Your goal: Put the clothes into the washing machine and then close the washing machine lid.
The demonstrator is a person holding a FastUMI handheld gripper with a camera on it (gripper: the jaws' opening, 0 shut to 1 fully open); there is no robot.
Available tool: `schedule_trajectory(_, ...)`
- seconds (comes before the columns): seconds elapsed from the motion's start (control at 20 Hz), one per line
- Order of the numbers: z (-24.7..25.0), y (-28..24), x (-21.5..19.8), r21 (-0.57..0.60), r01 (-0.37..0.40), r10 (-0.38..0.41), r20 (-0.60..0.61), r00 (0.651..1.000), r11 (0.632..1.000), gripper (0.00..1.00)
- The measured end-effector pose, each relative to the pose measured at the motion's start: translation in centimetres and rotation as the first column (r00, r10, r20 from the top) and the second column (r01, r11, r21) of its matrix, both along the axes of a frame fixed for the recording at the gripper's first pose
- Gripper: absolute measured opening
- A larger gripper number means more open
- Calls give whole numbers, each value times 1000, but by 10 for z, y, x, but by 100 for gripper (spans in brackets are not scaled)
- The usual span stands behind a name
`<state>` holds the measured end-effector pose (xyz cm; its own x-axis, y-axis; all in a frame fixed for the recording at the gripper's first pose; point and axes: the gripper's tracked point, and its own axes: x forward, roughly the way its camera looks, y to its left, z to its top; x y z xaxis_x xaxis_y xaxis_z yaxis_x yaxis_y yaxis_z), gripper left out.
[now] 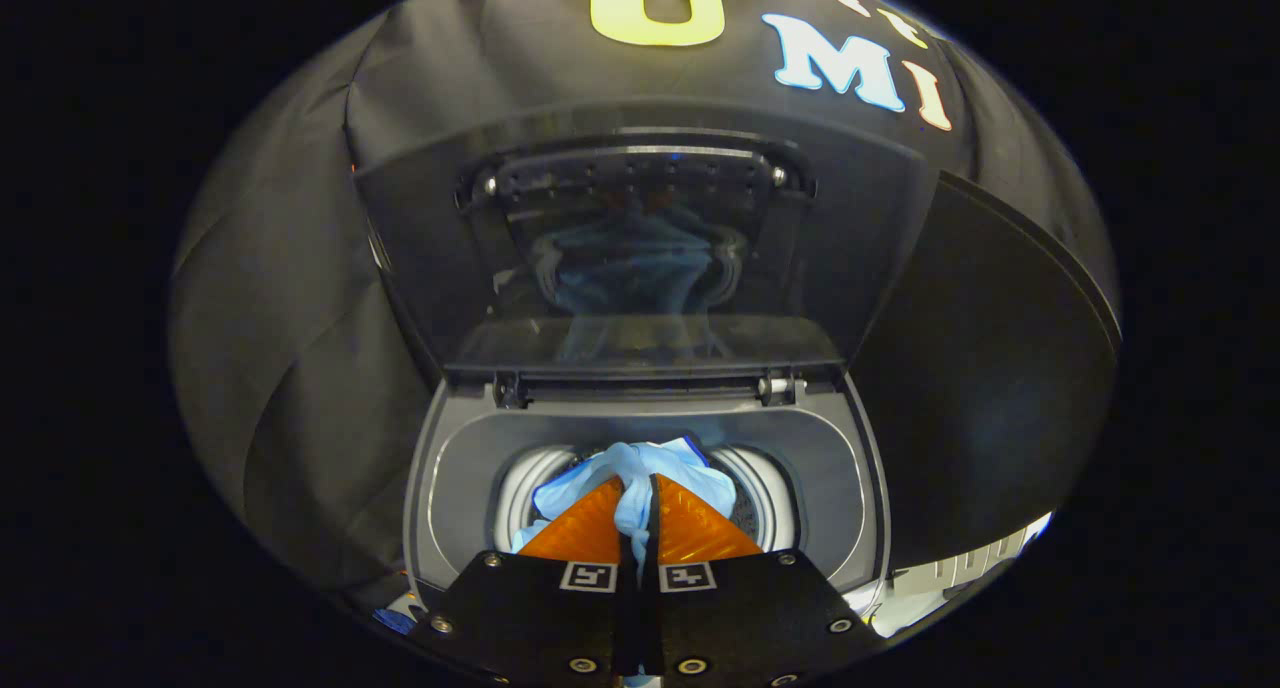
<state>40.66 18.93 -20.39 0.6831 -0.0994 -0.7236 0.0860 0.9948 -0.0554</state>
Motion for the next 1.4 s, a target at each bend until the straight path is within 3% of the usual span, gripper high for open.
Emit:
schedule_trajectory(0.5, -68, 7, -22, 41, -48, 55, -221, 974, 998, 1)
schedule_trajectory(0.7, -77, 16, -23, 32, -121, 125, -253, 959, 992, 2)
schedule_trajectory(0.95, -84, 18, -23, 37, -109, 115, -281, 953, 993, 4)
schedule_trajectory(1.0, -81, 22, -22, 51, -112, 121, -279, 952, 992, 10)
schedule_trajectory(1.2, -71, 27, -10, 68, -135, 147, -225, 963, 988, 87)
schedule_trajectory(1.4, -56, 31, 2, 103, -131, 146, -148, 978, 986, 94)
